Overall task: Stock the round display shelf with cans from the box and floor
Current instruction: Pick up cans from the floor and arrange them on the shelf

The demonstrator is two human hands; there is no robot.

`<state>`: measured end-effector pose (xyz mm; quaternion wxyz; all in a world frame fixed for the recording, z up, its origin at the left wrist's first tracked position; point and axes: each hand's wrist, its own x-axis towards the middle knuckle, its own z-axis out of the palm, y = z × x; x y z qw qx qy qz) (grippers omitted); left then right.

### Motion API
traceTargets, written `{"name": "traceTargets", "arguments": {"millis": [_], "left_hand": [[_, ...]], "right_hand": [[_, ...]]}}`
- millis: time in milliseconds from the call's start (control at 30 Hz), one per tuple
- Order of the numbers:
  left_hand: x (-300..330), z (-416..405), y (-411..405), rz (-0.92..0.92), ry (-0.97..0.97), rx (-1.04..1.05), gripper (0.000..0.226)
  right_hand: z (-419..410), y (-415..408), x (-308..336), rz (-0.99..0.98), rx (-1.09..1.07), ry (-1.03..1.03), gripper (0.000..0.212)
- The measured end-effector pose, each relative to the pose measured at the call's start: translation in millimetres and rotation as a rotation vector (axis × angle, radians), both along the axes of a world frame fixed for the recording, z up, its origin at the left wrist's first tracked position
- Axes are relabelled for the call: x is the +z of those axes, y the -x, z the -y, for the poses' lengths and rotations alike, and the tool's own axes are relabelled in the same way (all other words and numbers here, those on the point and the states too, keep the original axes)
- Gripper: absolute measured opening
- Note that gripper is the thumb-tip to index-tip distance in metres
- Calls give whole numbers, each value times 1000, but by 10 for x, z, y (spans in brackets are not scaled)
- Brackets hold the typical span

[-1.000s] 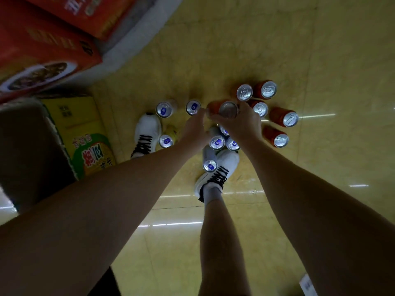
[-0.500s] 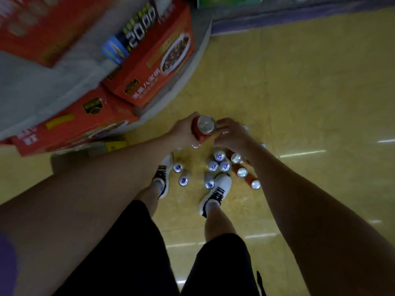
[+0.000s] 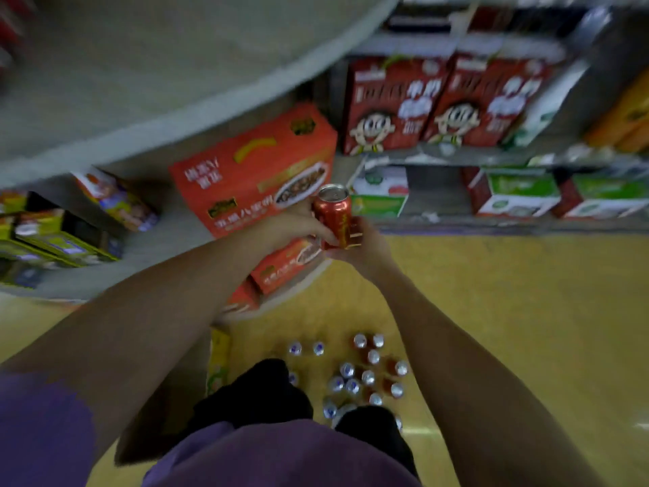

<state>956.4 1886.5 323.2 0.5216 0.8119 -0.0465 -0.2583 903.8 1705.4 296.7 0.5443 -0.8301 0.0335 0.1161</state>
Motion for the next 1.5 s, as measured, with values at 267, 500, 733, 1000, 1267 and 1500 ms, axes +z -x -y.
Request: {"name": "traceTargets", "arguments": {"millis": [267,500,733,1000,1267,1500], "left_hand": [[1723,78,-82,96,163,10,61],[2712,206,20,157,381,157,34],[3354,101,61,267,427,281,70],[3458,-177,35,251,511,420,52],[3225,-665,-83,222,488,455,66],[3251,-1400,-118,233,377,367,41]], "right_hand": [[48,-155,1447,305,29,18,61],[122,-269,2429,473,-9,52,69],[-27,-367,3131,606,76,134,59],[-409,-389,3250,633,100,55,62],[-883,-493,3096,558,172,128,72],[-1522,-655,3061,494,235,121,71]]}}
